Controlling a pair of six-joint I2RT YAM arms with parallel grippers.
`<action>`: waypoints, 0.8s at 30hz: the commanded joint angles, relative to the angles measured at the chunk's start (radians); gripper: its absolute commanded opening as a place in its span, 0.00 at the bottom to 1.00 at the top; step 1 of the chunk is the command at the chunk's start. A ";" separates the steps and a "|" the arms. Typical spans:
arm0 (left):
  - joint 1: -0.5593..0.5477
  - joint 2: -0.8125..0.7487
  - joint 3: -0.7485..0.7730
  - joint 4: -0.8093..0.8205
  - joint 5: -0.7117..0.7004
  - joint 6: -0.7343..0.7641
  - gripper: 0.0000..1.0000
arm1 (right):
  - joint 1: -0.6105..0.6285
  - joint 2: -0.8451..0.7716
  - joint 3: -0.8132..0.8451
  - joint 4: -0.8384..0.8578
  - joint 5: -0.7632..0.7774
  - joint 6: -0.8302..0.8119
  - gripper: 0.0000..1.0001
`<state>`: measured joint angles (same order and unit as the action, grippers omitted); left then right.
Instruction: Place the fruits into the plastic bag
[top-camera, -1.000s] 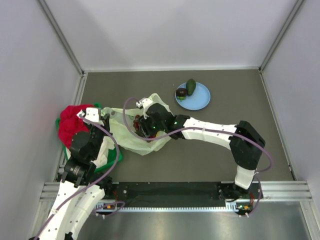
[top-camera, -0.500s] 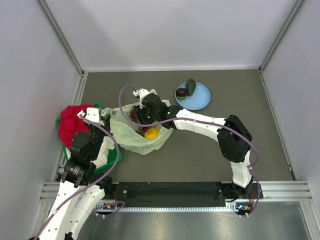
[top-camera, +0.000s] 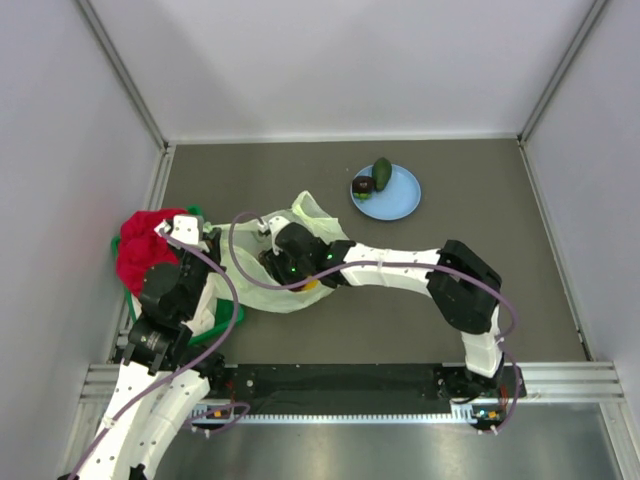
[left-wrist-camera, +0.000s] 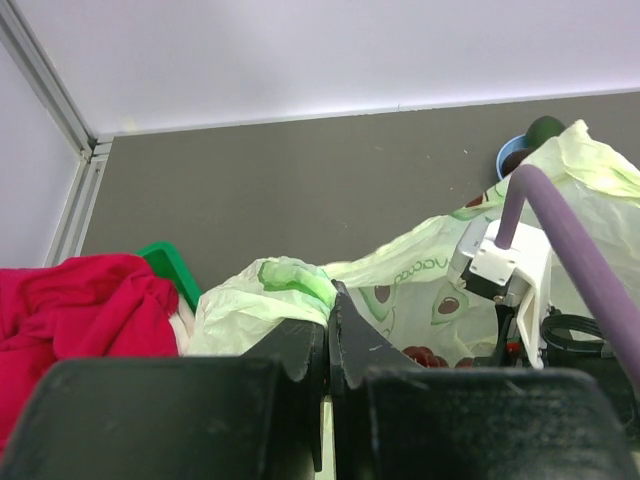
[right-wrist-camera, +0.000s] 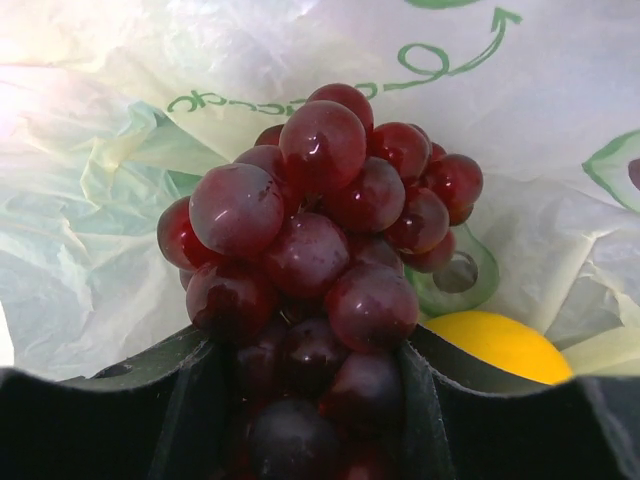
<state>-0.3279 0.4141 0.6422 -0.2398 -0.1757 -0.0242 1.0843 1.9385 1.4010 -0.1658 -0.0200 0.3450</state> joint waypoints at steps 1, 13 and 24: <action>0.004 -0.011 0.004 0.046 0.002 -0.005 0.00 | 0.000 -0.009 0.053 0.011 0.043 0.003 0.17; 0.004 -0.012 0.004 0.051 0.005 -0.006 0.00 | 0.000 0.103 0.127 -0.098 0.134 0.026 0.24; 0.004 -0.011 0.004 0.050 0.007 -0.006 0.00 | 0.000 0.077 0.066 -0.089 0.094 0.048 0.42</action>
<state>-0.3279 0.4141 0.6422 -0.2398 -0.1753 -0.0242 1.0836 2.0350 1.5082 -0.2131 0.0769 0.3901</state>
